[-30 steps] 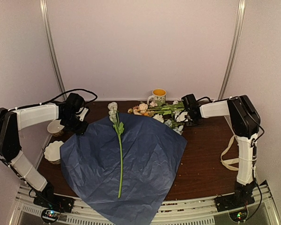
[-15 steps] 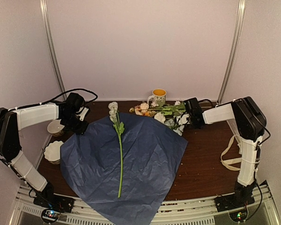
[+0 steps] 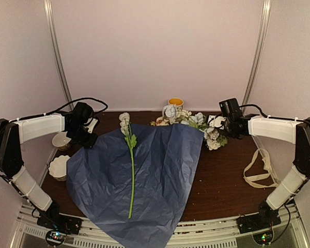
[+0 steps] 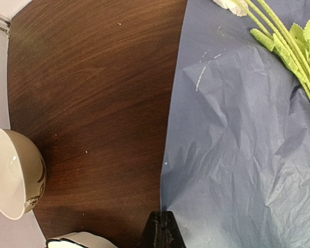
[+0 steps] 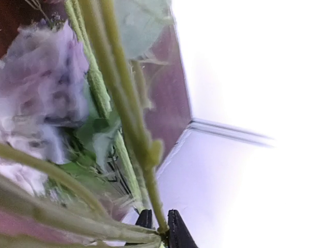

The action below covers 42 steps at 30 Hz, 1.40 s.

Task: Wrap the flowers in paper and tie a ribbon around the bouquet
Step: Adjust the fake flower at the corner of the board.

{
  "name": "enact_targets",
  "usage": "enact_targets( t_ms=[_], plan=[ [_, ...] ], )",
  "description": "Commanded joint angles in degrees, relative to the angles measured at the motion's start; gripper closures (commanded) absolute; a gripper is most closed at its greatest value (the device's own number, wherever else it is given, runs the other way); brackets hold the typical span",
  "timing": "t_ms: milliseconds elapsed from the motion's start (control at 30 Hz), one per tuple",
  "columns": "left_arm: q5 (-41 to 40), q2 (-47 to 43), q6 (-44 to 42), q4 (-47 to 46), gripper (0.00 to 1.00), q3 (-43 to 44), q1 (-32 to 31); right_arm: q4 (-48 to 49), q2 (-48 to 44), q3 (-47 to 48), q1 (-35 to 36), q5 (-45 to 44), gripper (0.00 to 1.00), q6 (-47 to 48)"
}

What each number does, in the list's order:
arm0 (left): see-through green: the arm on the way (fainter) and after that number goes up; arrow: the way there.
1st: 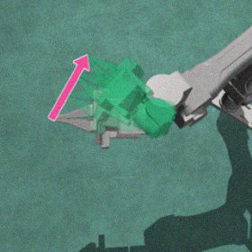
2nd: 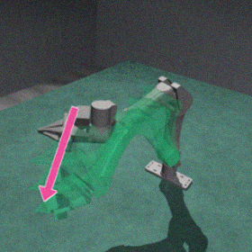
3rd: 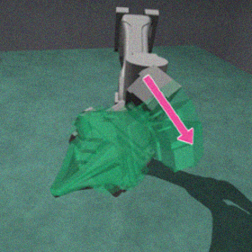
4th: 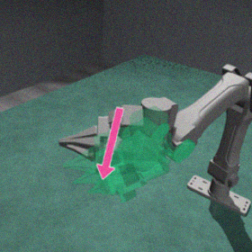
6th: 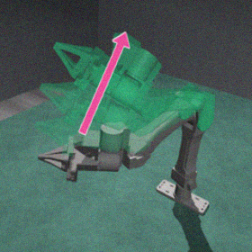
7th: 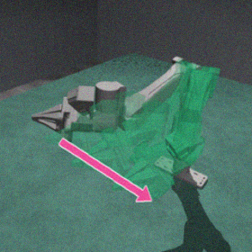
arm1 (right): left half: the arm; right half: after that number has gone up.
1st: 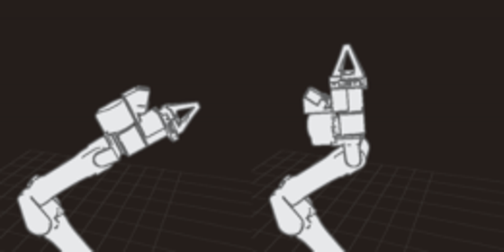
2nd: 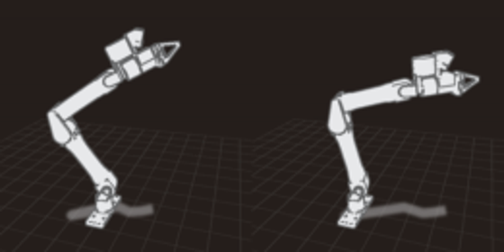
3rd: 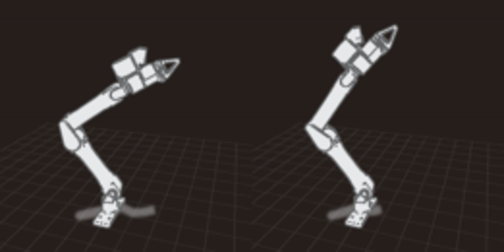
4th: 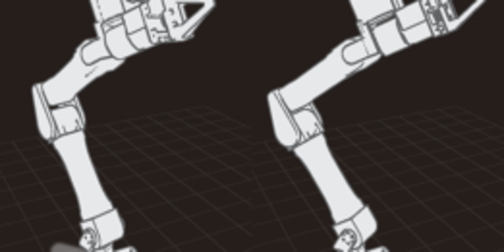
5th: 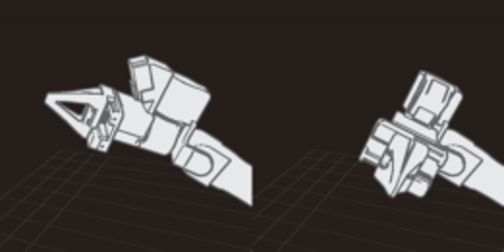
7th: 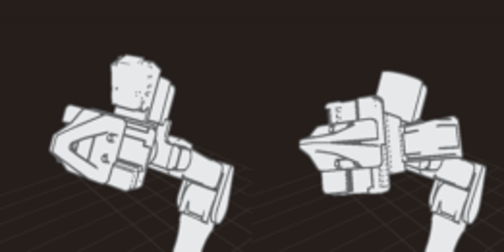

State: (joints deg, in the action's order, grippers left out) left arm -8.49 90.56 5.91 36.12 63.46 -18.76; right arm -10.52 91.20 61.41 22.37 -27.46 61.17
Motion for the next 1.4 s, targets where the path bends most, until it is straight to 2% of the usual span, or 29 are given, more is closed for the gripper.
enact_targets(
  t_ms=[0,367,500,667,900,1067,1367],
  plan=[
    [0.3,-1.0,0.4,-1.1,1.00,1.1,0.0,-12.9,-2.9,-1.4,0.2,5.4,0.90,-16.5],
    [1.4,-1.8,0.9,-1.4,1.00,0.9,0.0,-27.3,-1.1,2.5,-1.4,18.9,0.88,-46.2],
    [1.7,-2.3,1.1,-1.7,1.00,0.7,0.0,-31.4,-0.8,4.4,-3.9,17.7,0.90,-51.9],
    [1.8,-2.5,1.2,-2.1,1.00,0.3,0.0,-33.5,-2.3,4.3,-5.8,18.0,0.87,-55.2],
    [2.5,-2.7,1.4,-2.3,1.00,0.2,0.0,-35.2,-2.7,2.6,-6.3,26.0,0.82,-58.2],
    [2.6,-3.2,1.4,-2.3,1.00,0.1,-0.1,-33.1,-2.9,2.5,-7.1,27.6,0.76,-60.4],
    [3.0,-3.4,1.3,-2.3,1.00,0.0,-0.1,-25.7,-1.0,3.0,-7.1,30.5,0.79,-61.0]
  ],
)
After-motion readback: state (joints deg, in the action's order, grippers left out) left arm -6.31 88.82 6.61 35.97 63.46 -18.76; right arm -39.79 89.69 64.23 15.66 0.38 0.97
